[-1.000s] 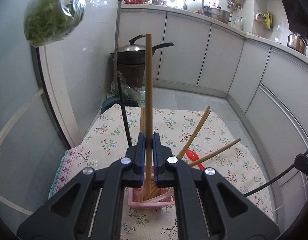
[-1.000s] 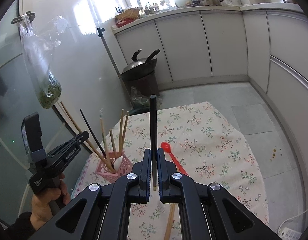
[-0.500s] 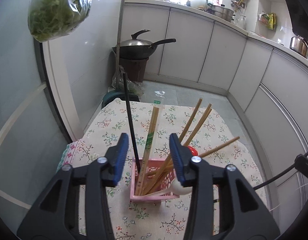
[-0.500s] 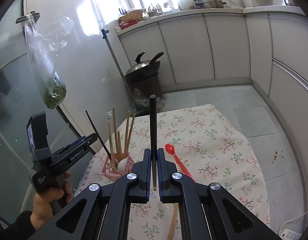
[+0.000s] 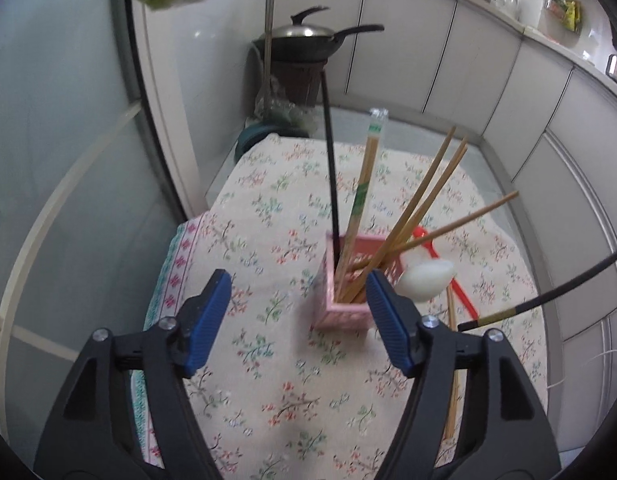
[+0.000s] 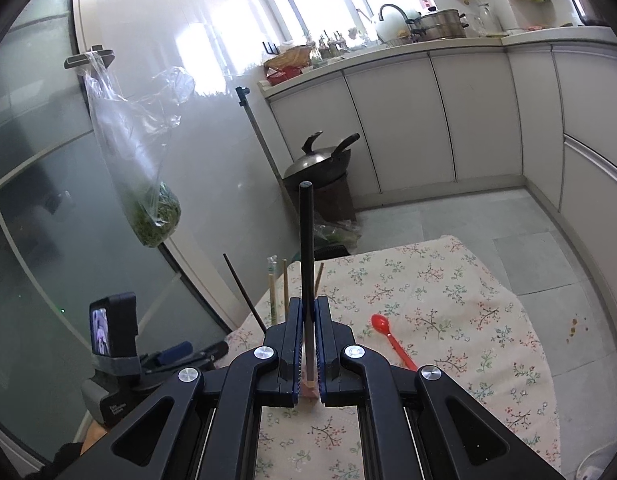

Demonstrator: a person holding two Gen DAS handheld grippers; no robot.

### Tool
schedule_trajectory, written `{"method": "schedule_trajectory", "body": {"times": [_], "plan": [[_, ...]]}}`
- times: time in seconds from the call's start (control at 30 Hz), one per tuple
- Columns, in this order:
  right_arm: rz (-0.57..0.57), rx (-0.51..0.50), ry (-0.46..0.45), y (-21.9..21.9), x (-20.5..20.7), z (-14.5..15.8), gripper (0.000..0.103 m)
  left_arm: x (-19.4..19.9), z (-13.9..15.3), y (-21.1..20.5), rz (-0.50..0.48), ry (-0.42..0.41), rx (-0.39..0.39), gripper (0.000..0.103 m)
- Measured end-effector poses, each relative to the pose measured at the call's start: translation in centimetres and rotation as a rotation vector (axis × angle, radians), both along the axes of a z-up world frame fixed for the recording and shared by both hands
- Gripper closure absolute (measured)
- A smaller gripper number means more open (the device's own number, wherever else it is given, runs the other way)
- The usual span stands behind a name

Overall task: Organize utensils
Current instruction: 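Lower the black chopstick into the pink basket with the right tool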

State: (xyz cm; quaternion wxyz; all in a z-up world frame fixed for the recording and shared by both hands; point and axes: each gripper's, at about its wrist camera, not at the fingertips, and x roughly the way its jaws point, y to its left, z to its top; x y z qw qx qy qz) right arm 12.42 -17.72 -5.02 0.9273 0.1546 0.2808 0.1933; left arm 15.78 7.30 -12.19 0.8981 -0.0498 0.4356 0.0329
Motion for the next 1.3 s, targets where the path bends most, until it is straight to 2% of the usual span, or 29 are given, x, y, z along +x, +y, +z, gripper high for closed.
{"method": "schedule_trajectory", "body": {"times": [0.1,0.2,0.47,0.7,0.87,1.3], "plan": [[0.009,0.008,-0.004,1.1,0.4,0.1,0.098,-0.4,-0.4,0.0,-0.015,0.041,0.050,0.021],[0.017,0.010,-0.009,2.4,1.1,0.1,0.098,-0.9,-0.7,0.3,-0.028,0.065,0.067,0.020],[0.006,0.027,-0.025,4.8,2.9,-0.4,0.098,-1.1,-1.2,2.0,-0.002,0.115,0.046,0.018],[0.000,-0.018,-0.027,7.1,4.7,-2.0,0.098,-0.8,-1.3,2.2,-0.003,0.126,0.025,0.018],[0.001,-0.053,0.005,8.4,5.7,-3.9,0.098,-0.6,-1.5,2.4,-0.004,0.127,0.016,0.018],[0.015,-0.036,0.111,9.5,8.2,-7.9,0.097,-0.6,-1.7,2.0,-0.013,0.131,0.017,0.018]]}}
